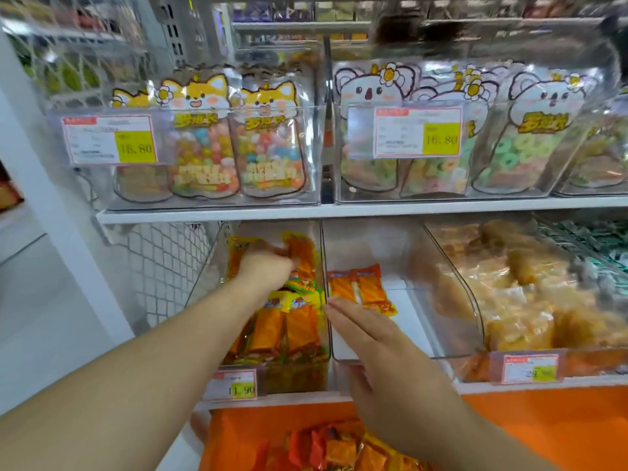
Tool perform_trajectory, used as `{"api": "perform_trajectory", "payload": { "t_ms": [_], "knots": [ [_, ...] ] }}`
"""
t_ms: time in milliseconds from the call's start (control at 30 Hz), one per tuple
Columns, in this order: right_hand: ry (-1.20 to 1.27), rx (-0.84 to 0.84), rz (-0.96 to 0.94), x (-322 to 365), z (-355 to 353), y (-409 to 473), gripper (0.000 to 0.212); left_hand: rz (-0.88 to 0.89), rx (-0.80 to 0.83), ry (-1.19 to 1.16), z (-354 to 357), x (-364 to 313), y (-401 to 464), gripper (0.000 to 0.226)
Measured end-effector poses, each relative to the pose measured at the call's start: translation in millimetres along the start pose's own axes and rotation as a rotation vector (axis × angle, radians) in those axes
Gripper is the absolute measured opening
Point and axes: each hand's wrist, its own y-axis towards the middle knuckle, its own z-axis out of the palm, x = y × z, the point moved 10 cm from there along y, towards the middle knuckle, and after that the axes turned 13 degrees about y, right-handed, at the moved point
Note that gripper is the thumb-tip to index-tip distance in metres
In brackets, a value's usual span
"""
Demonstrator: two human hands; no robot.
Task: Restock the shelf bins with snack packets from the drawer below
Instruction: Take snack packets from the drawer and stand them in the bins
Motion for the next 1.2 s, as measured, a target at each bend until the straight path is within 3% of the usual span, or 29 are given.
{"api": "perform_trajectory", "payload": {
  "t_ms": [67,267,700,967,1200],
  "knots": [
    [-0.01,0.016,-0.011,0.8,-0.3,0.3,0.078,0.077,-0.016,0.109,6.2,-11.3,2.3,0.031],
    [0.007,0.042,-0.012,4.4,0.5,-0.5,0.081,0.186,-0.177,0.357,4.4,-19.8,-1.9,0.036],
    [0.027,0.035,-0.023,4.8,0.2,-1.1,0.086,0.157,-0.079,0.437,12.5,-16.4,6.4,0.034],
    [0.005,0.038,-0.044,0.2,0.4,-4.8,0.078,0.225,-0.097,0.235,-8.7,-17.9,-39.5,0.045],
    [0.071,-0.024,-0.105,2.6,-11.5,-29.9,0.06,0.408,-0.239,-0.088,-47.2,-10.4,-163.5,0.034]
  ]
}}
